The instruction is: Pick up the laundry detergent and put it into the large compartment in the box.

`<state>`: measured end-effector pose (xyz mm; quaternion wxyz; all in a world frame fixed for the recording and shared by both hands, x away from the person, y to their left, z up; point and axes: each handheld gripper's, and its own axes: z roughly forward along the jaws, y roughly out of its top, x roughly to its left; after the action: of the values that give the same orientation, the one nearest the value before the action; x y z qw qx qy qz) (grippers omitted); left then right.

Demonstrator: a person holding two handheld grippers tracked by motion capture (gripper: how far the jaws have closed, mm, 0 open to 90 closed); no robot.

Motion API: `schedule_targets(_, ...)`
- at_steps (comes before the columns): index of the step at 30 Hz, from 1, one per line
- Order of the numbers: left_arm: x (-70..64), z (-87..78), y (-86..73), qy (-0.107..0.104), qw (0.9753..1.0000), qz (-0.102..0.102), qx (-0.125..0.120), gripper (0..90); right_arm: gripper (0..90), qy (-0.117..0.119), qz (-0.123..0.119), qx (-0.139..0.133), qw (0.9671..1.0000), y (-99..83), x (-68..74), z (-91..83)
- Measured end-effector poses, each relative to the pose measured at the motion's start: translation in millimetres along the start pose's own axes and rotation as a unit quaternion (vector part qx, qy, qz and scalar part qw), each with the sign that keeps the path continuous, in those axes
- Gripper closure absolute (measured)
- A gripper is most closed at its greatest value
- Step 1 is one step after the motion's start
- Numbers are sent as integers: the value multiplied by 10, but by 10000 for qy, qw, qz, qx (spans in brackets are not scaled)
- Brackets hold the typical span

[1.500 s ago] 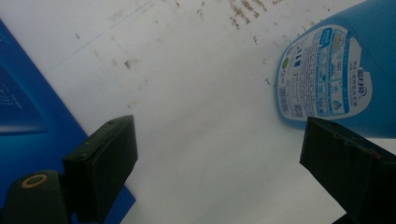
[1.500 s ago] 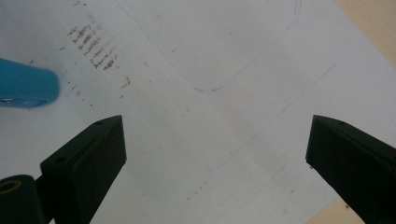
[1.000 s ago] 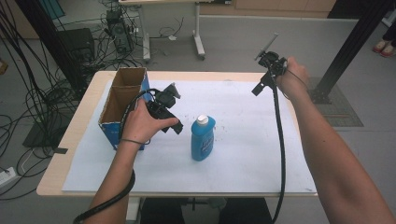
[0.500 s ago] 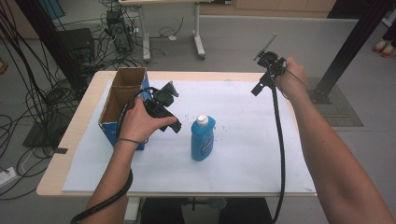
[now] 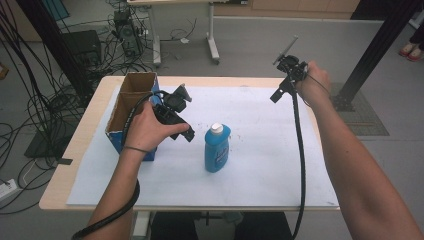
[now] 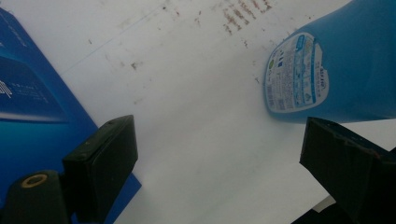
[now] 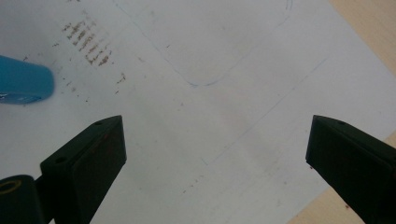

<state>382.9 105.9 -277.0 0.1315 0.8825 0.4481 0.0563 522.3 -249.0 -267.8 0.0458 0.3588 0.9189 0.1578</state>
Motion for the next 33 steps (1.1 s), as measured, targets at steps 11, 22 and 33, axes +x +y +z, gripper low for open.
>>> schedule_targets(11, -99, -209, 17, -18, 9999, 89, -59, 111, 47, -11, -17, -19, 10000, 0, 5, -6)
schedule_targets(22, -242, -440, 36, -131, 9996, 185, -191, 108, 46, -31, -8, -21, 10000, -12, 4, -18)
schedule_targets(33, -400, -620, 67, -231, 9987, 329, -303, 103, 46, -15, 30, -33, 10000, -24, 5, -20)
